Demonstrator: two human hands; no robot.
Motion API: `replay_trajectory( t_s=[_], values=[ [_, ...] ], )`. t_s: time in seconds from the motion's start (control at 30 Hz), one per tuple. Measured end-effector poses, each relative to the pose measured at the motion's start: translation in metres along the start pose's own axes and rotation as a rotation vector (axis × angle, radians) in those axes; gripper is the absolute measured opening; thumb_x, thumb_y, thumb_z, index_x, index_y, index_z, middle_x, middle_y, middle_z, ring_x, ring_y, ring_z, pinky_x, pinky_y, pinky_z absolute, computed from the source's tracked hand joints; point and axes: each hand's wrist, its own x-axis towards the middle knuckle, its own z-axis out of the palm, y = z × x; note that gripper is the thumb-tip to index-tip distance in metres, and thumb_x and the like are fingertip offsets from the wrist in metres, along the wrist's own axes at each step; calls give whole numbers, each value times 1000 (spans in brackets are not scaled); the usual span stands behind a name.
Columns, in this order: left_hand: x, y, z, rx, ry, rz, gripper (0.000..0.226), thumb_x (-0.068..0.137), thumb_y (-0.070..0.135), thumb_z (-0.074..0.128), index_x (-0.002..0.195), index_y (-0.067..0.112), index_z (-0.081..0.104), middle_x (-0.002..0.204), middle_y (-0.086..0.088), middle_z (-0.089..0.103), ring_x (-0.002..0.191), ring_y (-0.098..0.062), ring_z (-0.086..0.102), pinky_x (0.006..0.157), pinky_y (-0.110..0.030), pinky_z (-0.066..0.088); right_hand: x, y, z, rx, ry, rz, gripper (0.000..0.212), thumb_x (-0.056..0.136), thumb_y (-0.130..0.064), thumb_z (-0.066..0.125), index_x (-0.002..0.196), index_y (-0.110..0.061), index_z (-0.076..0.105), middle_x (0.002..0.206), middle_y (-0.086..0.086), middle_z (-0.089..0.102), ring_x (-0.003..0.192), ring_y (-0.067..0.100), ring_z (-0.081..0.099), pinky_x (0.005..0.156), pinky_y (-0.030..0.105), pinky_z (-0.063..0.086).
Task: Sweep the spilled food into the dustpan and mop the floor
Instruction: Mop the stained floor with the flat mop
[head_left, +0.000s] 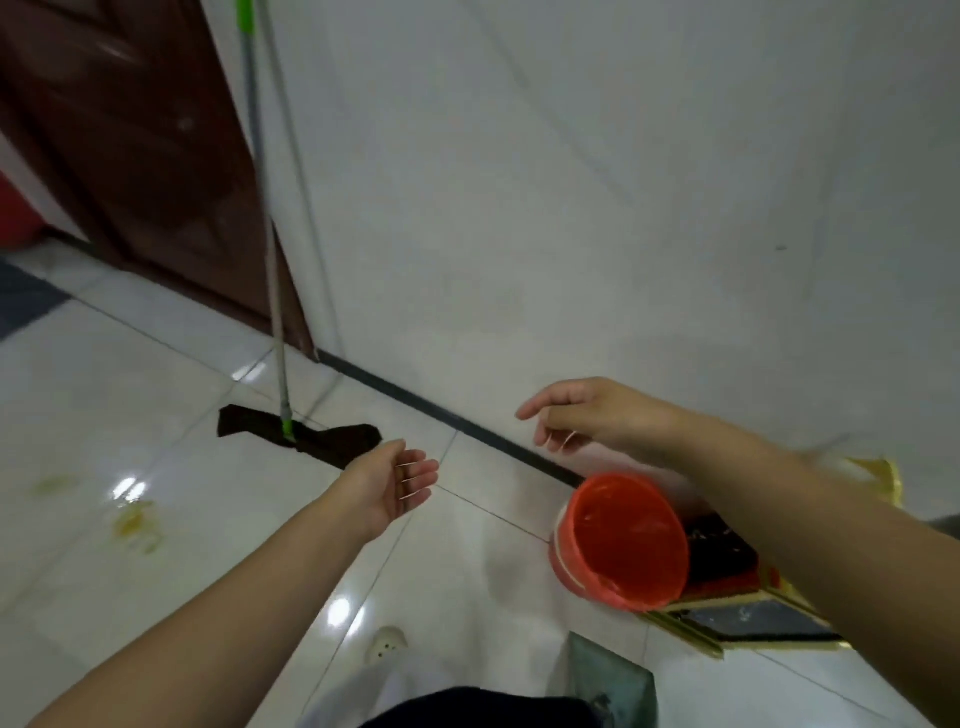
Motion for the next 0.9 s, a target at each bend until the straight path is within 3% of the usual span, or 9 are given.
replay_trajectory(
  t_s=[0.33,0.6,0.9],
  values=[
    [21,81,-139,-352,323,90,32,100,23,36,81,7,56,82,-9,64,70,-16,60,62,-27,47,155,-94,66,28,-99,-33,22,93,-9,49,97,-19,68,74,-1,70,61,7,62,62,20,52],
    [38,129,-166,-527,454,130,30,100,19,35,80,6,54,77,-9,61,67,-17,57,60,-27,46,267,-157,74,77,-121,-26,26,93,-6,45,94,-16,69,73,0,70,58,6,62,56,18,53],
    [93,249,-157,-679,531,247,27,99,19,36,86,5,56,81,-9,64,71,-17,60,60,-29,48,418,-262,33,241,-145,-75,16,93,-2,51,103,-10,60,82,7,62,69,14,59,62,23,52]
  ],
)
